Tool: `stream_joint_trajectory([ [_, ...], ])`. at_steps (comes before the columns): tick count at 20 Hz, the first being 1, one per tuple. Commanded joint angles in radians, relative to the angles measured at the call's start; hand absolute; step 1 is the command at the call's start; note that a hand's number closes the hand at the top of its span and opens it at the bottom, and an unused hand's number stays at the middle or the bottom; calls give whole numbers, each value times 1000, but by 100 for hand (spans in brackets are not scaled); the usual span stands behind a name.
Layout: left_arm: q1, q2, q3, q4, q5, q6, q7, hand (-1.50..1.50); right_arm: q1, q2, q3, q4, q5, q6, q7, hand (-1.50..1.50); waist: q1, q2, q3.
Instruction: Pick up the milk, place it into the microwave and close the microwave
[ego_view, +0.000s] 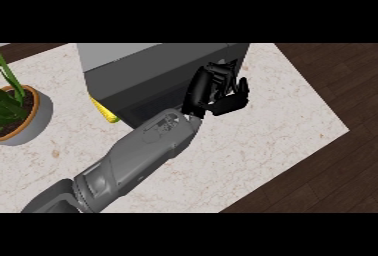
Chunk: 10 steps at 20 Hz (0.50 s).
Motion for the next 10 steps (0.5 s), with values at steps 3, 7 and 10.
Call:
stream_joint_trajectory([
  [3, -39, -53, 77, 92, 43, 117, 9, 150, -4, -12, -16, 11, -33, 2, 13, -150, 22, 5, 2],
  [7, -34, -56, 92, 140, 67, 141, 28, 150, -9, -28, -43, 8, -60, -2, 22, -150, 40, 7, 1],
  [10, -38, -56, 82, 170, 73, 129, 24, 150, -6, -42, -71, 6, -61, -13, 24, -150, 62, 9, 1],
])
